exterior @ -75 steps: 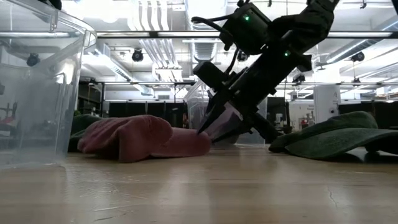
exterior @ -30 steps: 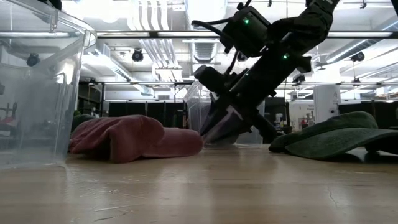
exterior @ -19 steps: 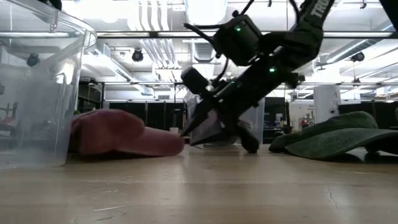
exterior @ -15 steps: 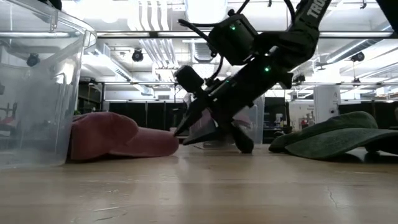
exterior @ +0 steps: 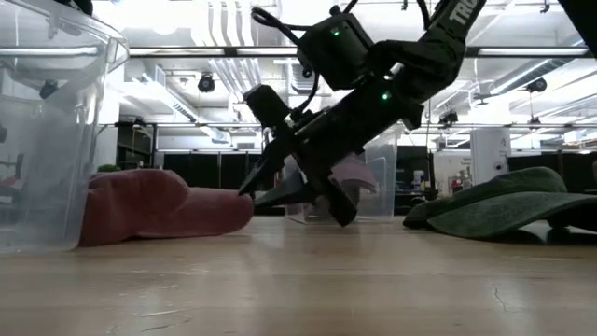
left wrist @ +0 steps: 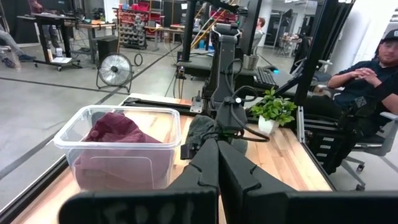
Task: Pick & Place hat
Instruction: Put the dark red cap into the top transparent bin
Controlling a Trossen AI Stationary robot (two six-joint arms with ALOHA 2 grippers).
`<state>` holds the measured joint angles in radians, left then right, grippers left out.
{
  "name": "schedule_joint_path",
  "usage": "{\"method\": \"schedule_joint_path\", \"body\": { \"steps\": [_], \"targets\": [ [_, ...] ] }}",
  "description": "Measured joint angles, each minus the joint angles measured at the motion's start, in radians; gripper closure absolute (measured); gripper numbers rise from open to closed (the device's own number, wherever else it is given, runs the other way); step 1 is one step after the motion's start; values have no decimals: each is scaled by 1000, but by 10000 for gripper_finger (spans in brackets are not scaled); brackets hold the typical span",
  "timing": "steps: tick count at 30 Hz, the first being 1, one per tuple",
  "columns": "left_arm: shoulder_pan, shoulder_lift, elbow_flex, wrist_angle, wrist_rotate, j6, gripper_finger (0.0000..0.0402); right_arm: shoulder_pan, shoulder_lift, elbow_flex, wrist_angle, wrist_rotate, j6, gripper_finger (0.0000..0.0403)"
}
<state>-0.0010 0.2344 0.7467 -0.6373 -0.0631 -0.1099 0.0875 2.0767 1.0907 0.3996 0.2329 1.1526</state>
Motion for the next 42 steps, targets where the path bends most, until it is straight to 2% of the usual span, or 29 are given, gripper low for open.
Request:
{"method": "schedule_joint_path", "body": {
  "steps": [8,14,23,34,42],
  "targets": [
    [0,0,0,1,24,-4,401,-1,63,65,-4,-47,-18,301],
    [0,0,0,0,24,-5,401,-1,61,75,-5,-73,-53,308],
    [0,0,0,0,23,1,401,0,59,76,4,-93,-37,385],
    [0,0,0,0,23,-2,401,7,57,79,-1,-88,-35,390],
    [0,0,0,0,24,-6,401,50,6,79,-30,-78,-37,392]
  ]
}}
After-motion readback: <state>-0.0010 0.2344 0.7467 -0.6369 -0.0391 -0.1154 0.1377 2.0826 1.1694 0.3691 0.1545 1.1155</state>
